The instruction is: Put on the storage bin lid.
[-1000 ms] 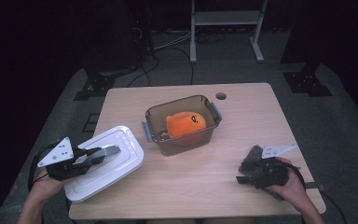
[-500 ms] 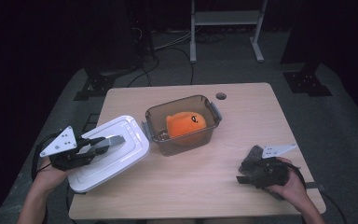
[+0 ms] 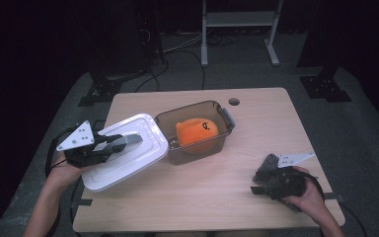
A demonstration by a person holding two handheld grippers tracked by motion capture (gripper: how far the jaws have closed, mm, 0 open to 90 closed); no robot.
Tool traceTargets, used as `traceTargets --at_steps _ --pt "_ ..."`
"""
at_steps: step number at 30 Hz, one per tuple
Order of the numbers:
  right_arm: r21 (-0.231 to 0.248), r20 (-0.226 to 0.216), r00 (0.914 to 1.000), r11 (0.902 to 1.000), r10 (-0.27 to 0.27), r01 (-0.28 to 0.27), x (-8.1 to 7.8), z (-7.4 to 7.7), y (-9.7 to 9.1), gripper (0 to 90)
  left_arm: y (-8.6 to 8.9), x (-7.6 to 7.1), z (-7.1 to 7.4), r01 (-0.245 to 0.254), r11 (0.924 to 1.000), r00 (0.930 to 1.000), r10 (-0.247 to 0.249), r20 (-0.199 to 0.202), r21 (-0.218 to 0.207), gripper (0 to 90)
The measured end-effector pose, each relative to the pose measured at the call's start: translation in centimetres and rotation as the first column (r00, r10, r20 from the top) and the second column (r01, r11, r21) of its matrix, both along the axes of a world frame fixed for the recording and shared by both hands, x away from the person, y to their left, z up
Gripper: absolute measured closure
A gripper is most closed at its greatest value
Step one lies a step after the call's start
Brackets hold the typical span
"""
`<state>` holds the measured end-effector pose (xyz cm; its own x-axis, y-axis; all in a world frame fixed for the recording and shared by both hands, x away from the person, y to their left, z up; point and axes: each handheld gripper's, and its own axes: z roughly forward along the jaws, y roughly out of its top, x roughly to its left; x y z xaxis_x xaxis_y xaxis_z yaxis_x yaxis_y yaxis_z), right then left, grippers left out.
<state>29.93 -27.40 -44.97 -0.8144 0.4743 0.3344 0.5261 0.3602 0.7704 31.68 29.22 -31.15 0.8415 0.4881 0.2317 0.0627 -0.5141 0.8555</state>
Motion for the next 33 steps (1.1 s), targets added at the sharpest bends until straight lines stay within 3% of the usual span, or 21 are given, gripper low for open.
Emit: traceTargets --at_steps 21,33 --pt "0.015 -0.008 0.9999 0.9998 -0.01 0.01 0.2 -0.1 -0.5 25.0 -4.4 3.7 1.6 0.055 0.9983 0.9984 -0.055 0.01 0.019 66.4" --pt "0.014 -0.016 0.9999 0.9999 -0.005 0.005 0.3 -0.3 -0.5 25.0 -6.8 5.5 1.9 0.09 0.9959 0.9957 -0.09 0.022 0.008 66.4"
